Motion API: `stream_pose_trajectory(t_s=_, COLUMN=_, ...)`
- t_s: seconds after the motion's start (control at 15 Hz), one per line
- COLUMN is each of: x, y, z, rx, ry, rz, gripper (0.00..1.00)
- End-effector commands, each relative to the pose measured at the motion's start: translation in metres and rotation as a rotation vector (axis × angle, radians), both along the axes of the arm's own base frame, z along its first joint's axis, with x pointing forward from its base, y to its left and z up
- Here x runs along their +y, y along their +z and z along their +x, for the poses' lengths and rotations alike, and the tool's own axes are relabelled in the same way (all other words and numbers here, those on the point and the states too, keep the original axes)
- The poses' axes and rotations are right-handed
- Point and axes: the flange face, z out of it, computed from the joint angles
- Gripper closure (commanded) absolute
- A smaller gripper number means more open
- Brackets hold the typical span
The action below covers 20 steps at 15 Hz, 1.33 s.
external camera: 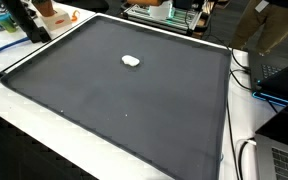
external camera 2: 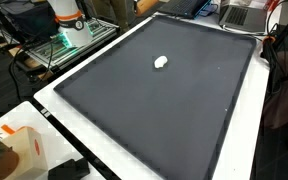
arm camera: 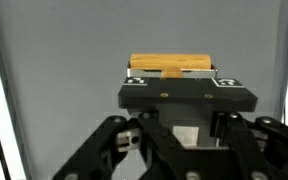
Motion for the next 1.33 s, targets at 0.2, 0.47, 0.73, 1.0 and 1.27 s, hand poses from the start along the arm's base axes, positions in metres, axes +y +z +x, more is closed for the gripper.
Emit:
stream_pose_trajectory(t_s=0.2, x=-0.034, y=-0.055, z=0.033, rx=-0.076, ry=-0.09, rz=-0.047, gripper=0.77)
stream_pose_trajectory(t_s=0.47, x=-0.042, y=-0.095, z=0.041, rx=-0.107, ry=-0.12, rz=-0.105, gripper=0.77)
stream_pose_trajectory(t_s=0.73, x=-0.042, y=-0.099, z=0.046, rx=-0.078, ry=-0.113, rz=-0.083, gripper=0.52)
stream_pose_trajectory(t_s=1.0, x=-0.023, y=-0.123, z=0.048, rx=-0.093, ry=-0.105, rz=-0.087, gripper=0.77)
stream_pose_trajectory(t_s=1.27, x=0.0, y=-0.154, z=0.052, rx=-0.081, ry=-0.085, rz=-0.106, gripper=0.77)
